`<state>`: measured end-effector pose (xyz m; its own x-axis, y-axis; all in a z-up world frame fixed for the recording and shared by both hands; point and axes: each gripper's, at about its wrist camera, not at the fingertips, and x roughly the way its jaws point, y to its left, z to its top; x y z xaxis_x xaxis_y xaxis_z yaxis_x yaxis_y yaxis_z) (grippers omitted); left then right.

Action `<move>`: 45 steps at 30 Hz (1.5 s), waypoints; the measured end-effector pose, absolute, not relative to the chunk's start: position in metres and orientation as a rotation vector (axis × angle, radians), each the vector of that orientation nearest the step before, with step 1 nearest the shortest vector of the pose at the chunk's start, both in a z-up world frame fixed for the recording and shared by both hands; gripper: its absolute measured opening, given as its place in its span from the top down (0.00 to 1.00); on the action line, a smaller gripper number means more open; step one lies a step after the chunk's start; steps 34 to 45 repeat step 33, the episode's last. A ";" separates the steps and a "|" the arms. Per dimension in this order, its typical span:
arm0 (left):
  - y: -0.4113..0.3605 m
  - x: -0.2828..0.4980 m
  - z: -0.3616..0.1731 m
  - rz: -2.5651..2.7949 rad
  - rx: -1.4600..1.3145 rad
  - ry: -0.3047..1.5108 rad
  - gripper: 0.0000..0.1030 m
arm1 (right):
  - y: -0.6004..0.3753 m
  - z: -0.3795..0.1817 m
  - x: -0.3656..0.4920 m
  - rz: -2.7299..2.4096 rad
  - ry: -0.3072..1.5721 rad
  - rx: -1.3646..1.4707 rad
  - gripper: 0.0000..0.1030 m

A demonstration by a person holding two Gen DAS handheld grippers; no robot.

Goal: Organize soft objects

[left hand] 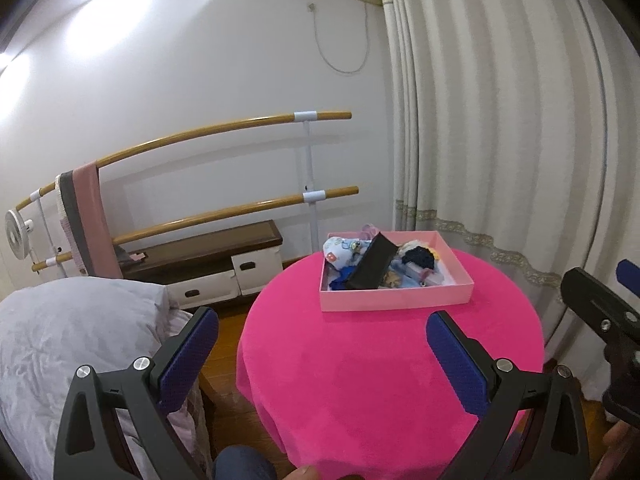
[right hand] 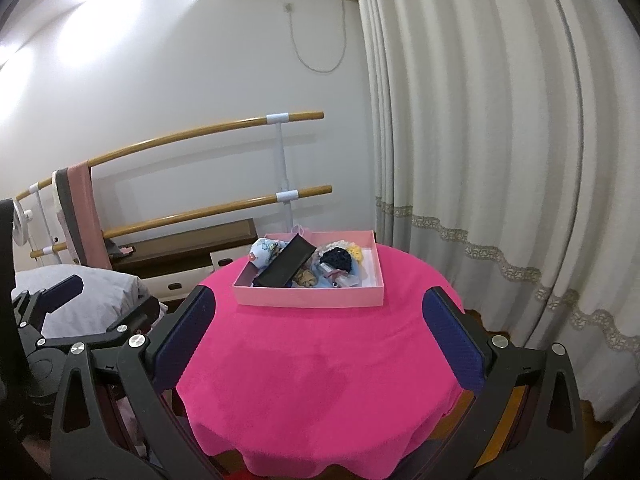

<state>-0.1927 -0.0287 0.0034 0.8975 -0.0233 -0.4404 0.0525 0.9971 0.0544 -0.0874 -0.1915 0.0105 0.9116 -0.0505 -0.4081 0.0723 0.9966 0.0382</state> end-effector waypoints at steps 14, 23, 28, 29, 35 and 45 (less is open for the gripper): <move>-0.006 -0.202 0.014 -0.048 0.019 0.445 0.00 | -0.192 0.010 -0.089 -0.065 0.420 0.048 0.00; -0.010 -0.206 0.017 -0.056 0.005 0.428 0.00 | -0.190 0.012 -0.094 -0.067 0.406 0.033 0.00; -0.014 -0.207 0.015 -0.065 -0.001 0.422 0.00 | -0.189 0.012 -0.095 -0.061 0.406 0.029 0.00; -0.014 -0.208 0.015 -0.066 -0.003 0.420 0.00 | -0.189 0.011 -0.095 -0.059 0.406 0.029 0.00; -0.017 -0.209 0.014 -0.066 -0.001 0.414 0.00 | -0.190 0.012 -0.095 -0.060 0.405 0.030 0.00; -0.017 -0.209 0.014 -0.066 -0.001 0.414 0.00 | -0.190 0.012 -0.095 -0.060 0.405 0.030 0.00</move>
